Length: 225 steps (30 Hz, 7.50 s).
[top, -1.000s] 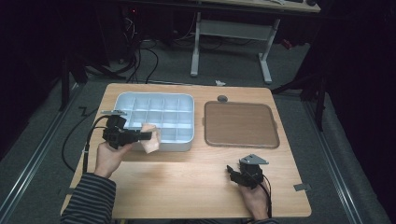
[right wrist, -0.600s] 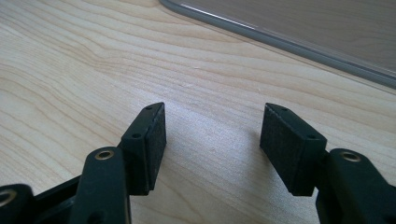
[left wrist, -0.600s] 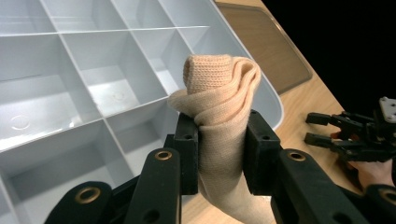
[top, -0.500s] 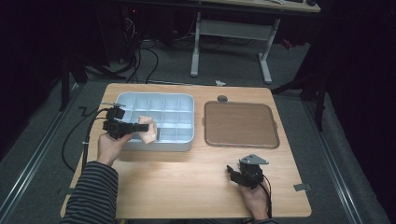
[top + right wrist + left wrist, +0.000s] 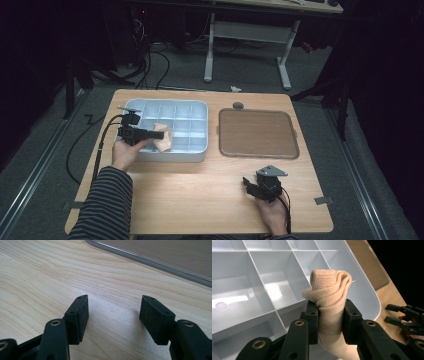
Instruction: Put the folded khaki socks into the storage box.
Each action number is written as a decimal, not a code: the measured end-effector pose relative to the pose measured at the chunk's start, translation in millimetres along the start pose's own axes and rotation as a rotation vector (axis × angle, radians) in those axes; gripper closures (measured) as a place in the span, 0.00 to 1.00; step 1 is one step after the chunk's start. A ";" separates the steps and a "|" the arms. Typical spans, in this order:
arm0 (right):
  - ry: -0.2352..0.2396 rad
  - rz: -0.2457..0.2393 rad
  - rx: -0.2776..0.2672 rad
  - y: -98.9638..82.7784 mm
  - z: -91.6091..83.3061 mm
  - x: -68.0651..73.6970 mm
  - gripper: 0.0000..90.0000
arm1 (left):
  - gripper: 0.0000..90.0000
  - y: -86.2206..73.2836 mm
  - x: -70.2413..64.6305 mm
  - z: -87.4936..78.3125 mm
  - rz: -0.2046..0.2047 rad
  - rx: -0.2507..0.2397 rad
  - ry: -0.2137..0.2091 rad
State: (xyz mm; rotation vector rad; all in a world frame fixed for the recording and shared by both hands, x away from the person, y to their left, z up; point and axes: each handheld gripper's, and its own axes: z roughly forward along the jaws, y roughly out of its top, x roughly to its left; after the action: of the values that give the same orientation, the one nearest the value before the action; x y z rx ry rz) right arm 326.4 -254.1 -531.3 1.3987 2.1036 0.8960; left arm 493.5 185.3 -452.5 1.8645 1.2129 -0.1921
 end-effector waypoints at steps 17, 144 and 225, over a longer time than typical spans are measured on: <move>0.003 -0.004 0.000 0.0 0.1 0.1 0.44 | 0.78 -5.3 4.3 19.1 0.049 0.115 0.110; 0.002 -0.001 0.001 -0.1 -0.1 0.3 0.44 | 0.64 -6.5 -25.7 -1.9 0.182 0.019 0.284; 0.001 -0.001 0.000 -0.1 0.0 0.2 0.44 | 0.56 -117.5 -41.1 -32.8 0.147 -0.111 0.154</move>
State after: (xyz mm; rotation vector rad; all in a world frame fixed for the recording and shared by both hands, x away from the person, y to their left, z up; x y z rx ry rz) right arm 326.3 -253.9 -531.4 1.3973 2.1051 0.8962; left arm 368.1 198.3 -478.8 1.8890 1.1585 0.0996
